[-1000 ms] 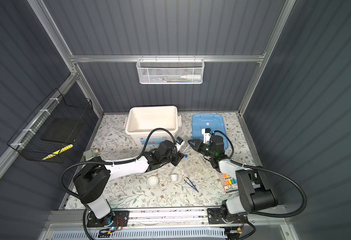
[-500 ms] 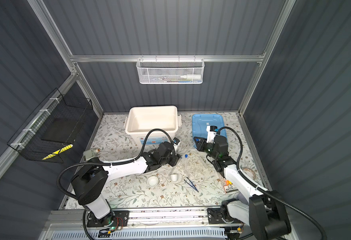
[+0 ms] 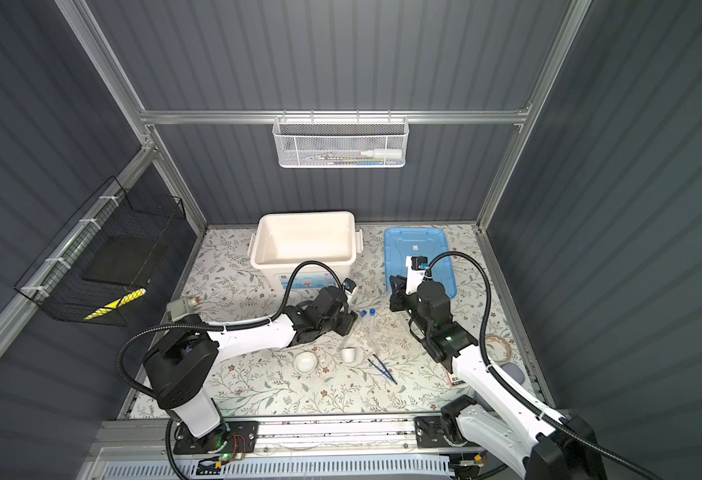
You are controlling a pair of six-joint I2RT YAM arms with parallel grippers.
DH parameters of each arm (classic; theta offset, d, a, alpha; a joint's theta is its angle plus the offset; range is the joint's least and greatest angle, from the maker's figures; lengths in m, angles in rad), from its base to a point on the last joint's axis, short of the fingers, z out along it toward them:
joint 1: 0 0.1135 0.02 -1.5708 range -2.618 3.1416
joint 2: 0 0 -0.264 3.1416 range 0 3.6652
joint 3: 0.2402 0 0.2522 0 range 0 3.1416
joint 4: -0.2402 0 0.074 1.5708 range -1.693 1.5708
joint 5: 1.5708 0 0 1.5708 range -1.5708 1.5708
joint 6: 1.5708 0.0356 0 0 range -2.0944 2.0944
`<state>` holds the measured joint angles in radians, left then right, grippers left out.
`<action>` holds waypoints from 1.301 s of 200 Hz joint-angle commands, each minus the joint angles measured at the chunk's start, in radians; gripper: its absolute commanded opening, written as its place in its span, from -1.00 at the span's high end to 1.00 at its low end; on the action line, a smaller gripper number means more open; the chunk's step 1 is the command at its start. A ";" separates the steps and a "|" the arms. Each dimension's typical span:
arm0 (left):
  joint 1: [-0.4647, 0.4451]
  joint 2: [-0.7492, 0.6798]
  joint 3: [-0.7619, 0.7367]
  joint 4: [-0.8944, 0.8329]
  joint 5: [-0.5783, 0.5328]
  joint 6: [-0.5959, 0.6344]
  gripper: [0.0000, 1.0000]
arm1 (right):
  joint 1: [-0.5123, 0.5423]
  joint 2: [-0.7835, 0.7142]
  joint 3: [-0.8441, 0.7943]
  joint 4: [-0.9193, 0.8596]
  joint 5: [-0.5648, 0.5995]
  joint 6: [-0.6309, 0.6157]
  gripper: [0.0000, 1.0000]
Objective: Organize the chemistry lab equipment
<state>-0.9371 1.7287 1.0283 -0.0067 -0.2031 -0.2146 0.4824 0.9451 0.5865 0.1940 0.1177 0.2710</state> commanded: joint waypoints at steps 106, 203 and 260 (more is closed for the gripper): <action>-0.005 0.054 -0.015 -0.023 0.011 -0.063 -0.18 | 0.151 -0.079 -0.130 0.014 0.173 -0.074 0.69; -0.006 0.067 -0.022 -0.018 0.034 -0.067 -0.18 | 0.159 -0.025 -0.139 0.071 0.181 -0.073 0.70; -0.005 0.066 -0.028 -0.013 0.036 -0.065 -0.17 | 0.165 -0.005 -0.127 0.048 0.170 -0.098 0.70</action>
<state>-0.9371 1.7790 1.0191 -0.0078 -0.1825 -0.2714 0.6380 0.9321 0.4572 0.2382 0.2813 0.1963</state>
